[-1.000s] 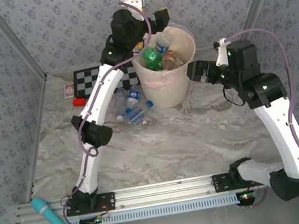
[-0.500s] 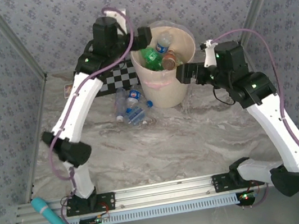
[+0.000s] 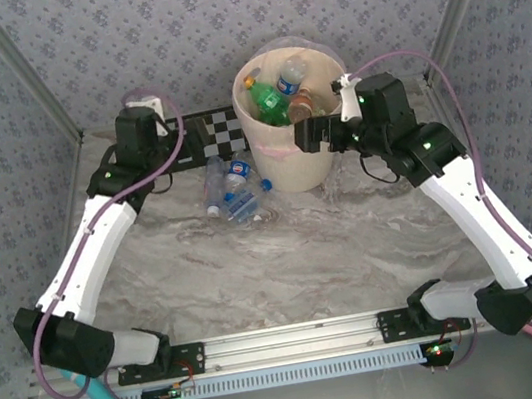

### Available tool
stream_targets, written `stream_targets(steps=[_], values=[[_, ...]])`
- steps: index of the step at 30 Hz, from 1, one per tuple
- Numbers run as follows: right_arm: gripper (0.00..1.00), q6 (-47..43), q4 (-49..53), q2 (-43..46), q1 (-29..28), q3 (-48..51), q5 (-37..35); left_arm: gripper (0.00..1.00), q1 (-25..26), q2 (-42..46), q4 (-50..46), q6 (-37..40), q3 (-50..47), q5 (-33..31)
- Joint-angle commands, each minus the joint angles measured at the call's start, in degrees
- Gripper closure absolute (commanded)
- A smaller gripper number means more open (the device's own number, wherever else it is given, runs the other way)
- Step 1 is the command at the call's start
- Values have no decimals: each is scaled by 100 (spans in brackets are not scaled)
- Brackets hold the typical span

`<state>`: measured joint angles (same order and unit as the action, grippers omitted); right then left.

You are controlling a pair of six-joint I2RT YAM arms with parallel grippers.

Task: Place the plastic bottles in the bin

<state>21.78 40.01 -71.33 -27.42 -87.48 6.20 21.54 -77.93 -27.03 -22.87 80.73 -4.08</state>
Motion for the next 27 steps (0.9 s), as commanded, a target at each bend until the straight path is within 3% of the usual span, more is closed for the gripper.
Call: stream_targets(steps=[1,15,27], values=[[0,-87,-81,-45,-93,-229,-108,9,-254,-60,-221,-232,-255,470],[1,-121,154,19,-451,-340,-507,21,-392,-1811,-830,217,-69,1021],[1,-85,297,276,-536,-208,-824,25,-543,-3447,-1610,540,1079,1296]])
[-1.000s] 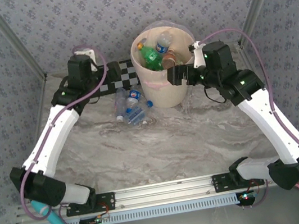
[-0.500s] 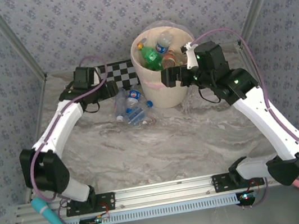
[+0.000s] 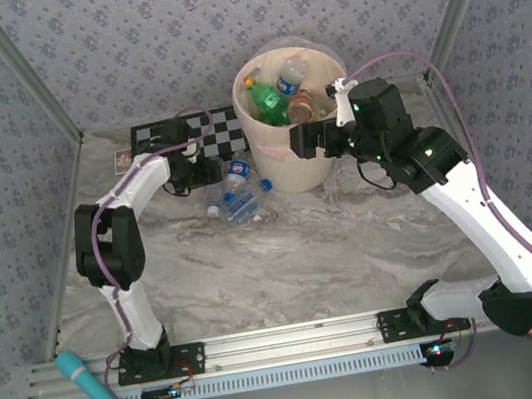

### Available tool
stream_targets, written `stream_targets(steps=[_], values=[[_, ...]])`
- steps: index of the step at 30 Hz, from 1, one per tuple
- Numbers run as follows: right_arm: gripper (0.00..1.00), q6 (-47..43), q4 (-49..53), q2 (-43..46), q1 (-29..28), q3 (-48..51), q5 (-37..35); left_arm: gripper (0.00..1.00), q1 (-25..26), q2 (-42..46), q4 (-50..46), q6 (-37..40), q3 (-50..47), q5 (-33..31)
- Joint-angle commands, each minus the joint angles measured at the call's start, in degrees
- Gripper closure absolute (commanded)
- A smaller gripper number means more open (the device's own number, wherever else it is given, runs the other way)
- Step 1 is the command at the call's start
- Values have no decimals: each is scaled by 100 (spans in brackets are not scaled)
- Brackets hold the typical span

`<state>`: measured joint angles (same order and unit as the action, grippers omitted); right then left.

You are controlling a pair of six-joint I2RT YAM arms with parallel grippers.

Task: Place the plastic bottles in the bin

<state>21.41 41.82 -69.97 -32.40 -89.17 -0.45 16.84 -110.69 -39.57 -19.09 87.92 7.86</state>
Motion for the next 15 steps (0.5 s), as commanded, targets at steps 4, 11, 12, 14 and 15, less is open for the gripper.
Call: stream_targets(steps=[4,11,12,14,15], values=[[1,-32,142,142,-55,-22,-192,26,-163,-472,-357,115,718,269],[1,-39,175,134,-47,-13,-262,26,-164,-1121,-596,134,1507,426],[0,-40,192,137,-47,-22,-272,26,-164,-1218,-636,142,1616,451],[0,-34,212,140,-39,-14,-288,26,-155,-1379,-706,148,1790,483],[1,-37,228,146,-38,-13,-294,26,-155,-1460,-750,158,1895,500]])
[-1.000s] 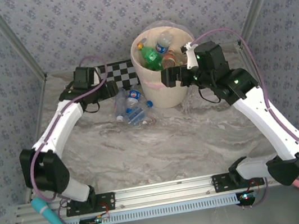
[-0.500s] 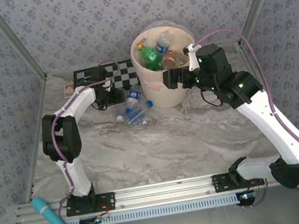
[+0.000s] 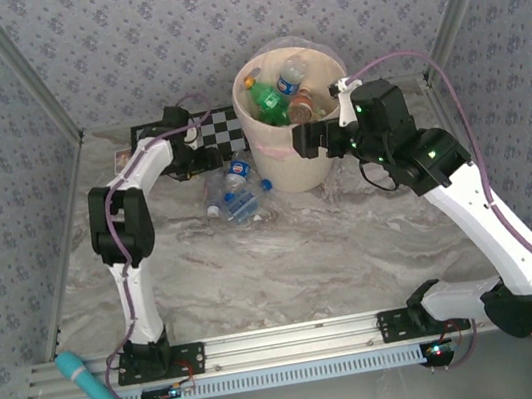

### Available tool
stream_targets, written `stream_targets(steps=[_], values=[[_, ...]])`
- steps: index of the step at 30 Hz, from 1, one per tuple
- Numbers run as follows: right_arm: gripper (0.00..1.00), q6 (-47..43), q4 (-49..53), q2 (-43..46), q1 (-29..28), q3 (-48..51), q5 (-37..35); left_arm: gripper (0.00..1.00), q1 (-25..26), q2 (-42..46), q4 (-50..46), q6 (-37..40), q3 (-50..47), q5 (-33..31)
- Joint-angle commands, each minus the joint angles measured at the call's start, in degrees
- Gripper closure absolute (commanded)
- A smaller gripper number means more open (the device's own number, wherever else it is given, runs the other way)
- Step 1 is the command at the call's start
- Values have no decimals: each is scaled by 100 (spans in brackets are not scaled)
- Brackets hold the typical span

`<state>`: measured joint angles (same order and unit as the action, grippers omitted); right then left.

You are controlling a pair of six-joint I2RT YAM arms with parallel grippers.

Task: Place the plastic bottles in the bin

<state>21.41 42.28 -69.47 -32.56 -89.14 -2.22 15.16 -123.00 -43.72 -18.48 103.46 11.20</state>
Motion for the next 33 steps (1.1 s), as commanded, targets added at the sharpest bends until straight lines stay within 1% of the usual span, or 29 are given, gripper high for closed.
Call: stream_targets(steps=[1,4,6,11,16,17,19,21,26,33], values=[[1,-32,192,92,-26,-15,-123,26,22,-300,-381,98,425,172],[0,-32,228,93,-21,-15,-117,27,33,-512,-469,100,649,159],[0,-40,239,101,-6,-15,-112,31,60,-636,-485,106,746,220],[1,-70,257,136,12,-15,-110,30,139,-894,-554,120,975,228],[0,-61,259,169,30,11,-112,30,146,-938,-533,149,919,224],[1,-45,257,178,28,27,-112,32,145,-912,-516,167,888,224],[0,-39,228,196,39,61,-114,42,145,-880,-499,195,860,225],[0,-24,208,197,37,73,-103,42,145,-803,-514,204,860,195],[1,-21,155,205,52,105,-108,43,124,-455,-463,207,505,92],[0,-16,65,197,56,117,-104,44,25,207,-360,93,72,154]])
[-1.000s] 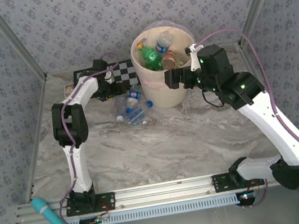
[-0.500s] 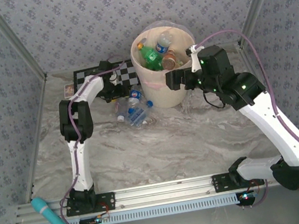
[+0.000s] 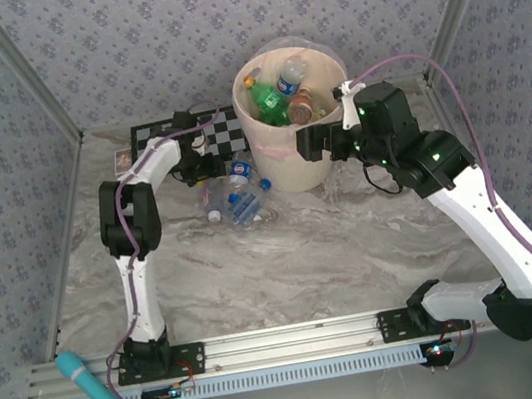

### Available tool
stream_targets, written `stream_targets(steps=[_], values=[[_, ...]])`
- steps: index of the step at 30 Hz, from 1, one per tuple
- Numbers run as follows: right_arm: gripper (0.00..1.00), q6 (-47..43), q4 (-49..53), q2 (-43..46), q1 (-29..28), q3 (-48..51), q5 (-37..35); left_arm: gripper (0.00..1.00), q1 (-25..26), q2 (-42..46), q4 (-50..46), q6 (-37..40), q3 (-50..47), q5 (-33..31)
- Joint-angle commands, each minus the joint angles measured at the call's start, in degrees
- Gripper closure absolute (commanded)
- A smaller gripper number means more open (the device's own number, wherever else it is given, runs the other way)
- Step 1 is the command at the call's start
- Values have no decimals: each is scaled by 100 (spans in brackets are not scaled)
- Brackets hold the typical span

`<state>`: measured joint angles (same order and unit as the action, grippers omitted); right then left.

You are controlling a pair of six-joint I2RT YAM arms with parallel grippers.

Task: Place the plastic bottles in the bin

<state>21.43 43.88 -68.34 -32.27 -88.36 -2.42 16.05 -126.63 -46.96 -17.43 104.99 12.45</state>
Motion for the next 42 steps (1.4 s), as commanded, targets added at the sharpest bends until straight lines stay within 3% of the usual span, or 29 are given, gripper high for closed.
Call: stream_targets(steps=[1,13,25,32,42], values=[[1,-25,-95,85,28,38,-85,45,-67,666,-33,-23,-136,26],[0,12,-160,112,29,47,-79,46,-84,1966,-244,-216,-299,80],[0,39,-153,79,54,16,-56,48,-55,2682,-226,-1079,984,746],[1,52,-178,119,82,55,-49,50,171,2361,10,-1618,2429,902],[1,37,-99,204,164,38,-48,50,703,893,385,-2483,4744,884]])
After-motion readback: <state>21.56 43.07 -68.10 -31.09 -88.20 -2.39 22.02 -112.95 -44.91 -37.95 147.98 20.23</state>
